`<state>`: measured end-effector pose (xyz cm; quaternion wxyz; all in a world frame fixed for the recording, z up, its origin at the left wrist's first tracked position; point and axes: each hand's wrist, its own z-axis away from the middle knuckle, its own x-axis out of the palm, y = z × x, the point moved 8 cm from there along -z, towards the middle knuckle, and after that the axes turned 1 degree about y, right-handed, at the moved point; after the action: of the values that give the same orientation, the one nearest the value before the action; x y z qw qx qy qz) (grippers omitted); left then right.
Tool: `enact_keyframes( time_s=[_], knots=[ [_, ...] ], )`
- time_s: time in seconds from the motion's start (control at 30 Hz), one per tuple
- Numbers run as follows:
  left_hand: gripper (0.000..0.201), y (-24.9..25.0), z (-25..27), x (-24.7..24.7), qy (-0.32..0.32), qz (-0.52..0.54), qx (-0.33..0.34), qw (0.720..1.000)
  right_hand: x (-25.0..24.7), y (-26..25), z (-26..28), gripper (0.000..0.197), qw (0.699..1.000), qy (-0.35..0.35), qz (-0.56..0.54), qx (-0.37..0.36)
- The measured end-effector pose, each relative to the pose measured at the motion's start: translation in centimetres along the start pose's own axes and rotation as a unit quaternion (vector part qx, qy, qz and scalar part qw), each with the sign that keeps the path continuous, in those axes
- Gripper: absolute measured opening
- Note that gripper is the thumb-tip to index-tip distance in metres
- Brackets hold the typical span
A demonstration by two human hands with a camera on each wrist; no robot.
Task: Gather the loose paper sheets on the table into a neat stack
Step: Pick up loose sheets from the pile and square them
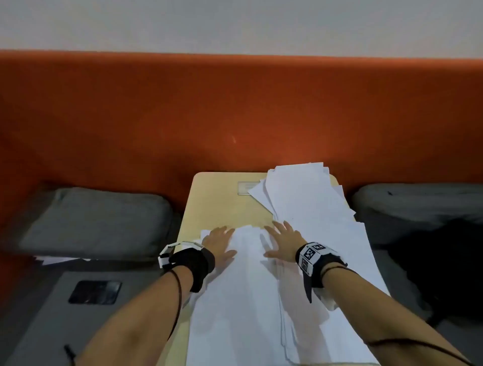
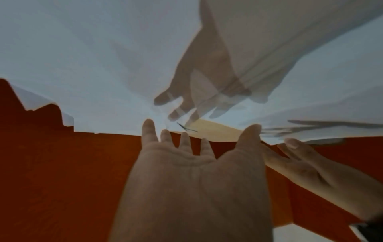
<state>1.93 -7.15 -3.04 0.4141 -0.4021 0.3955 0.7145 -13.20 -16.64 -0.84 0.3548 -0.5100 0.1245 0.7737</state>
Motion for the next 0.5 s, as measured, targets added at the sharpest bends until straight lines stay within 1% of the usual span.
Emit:
enact_keyframes(
  time_s=[0.1, 0.13, 0.23, 0.27, 0.37, 0.5],
  knots=[
    [0.068, -1.4, 0.2, 2.5, -0.041, -0.020, -0.023, 0.999, 1.6, -0.8, -0.6, 0.084, 1.000, -0.022, 0.018, 0.011],
    [0.067, -1.7, 0.5, 3.0, -0.041, -0.030, -0.022, 0.998, 2.3, -1.1, -0.7, 0.084, 0.999, -0.024, 0.021, 0.013],
    [0.067, -1.9, 0.8, 3.2, -0.013, -0.044, -0.007, 0.999, 3.7, -1.7, -1.1, 0.086, 0.999, -0.022, 0.017, 0.020],
    [0.068, -2.1, 0.9, 3.0, -0.007, -0.046, -0.015, 0.999, 3.7, -1.7, -1.1, 0.087, 0.999, -0.015, 0.018, 0.028],
    [0.073, -3.2, 1.2, 2.9, -0.001, 0.002, -0.077, 0.997, 3.3, -1.8, -1.1, 0.088, 0.999, 0.022, 0.013, 0.043],
    [0.077, -4.3, 1.1, 1.7, 0.044, 0.067, -0.157, 0.984, 2.5, -2.1, -1.1, 0.082, 0.995, 0.066, 0.047, 0.057]
  ],
)
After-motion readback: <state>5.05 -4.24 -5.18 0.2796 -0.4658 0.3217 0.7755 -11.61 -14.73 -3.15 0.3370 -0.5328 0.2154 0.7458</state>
